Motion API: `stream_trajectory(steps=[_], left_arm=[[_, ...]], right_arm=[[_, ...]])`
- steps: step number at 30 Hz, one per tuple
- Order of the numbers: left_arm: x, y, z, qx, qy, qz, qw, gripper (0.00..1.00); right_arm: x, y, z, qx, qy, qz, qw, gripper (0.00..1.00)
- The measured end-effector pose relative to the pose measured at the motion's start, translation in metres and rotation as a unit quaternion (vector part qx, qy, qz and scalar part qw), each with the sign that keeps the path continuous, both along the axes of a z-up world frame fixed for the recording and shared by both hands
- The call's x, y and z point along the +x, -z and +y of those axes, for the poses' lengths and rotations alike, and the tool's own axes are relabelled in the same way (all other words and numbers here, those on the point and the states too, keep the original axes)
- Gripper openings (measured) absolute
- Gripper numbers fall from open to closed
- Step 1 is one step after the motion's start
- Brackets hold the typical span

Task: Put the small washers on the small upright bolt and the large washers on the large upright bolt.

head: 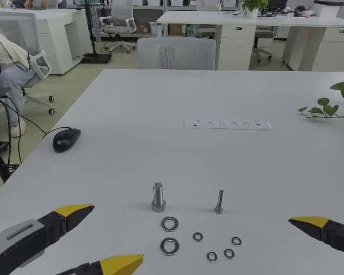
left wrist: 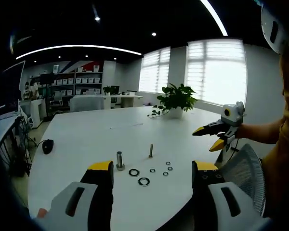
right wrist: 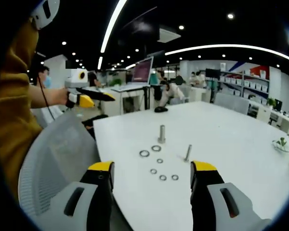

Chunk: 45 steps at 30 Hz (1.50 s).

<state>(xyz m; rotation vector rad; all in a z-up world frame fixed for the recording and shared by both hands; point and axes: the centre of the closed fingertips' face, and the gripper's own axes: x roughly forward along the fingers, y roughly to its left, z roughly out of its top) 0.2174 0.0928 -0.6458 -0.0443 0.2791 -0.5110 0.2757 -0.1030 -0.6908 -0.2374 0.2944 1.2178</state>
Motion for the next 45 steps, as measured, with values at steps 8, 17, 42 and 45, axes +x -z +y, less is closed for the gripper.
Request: stream_trajectory(steps=[8,17,42,45], left_arm=[[0.002,0.002,0.002,0.003,-0.001,0.003,1.0000,0.65],[0.007,-0.001,-0.002,0.007,0.009,-0.001,0.9999,0.65],[0.007,-0.011,-0.015,0.010,0.030,-0.013,0.9994,0.65],[0.006,-0.010,-0.016,0.011,0.030,-0.012,0.9994,0.65]], right_arm=[[0.002,0.000,0.002,-0.003,0.001,-0.001,1.0000,0.66],[0.002,0.000,0.002,-0.004,0.004,-0.002,1.0000,0.66],[-0.005,-0.006,0.000,-0.005,0.005,-0.012,0.9999,0.66],[-0.005,-0.005,0.000,-0.006,0.004,-0.012,0.9999,0.66]])
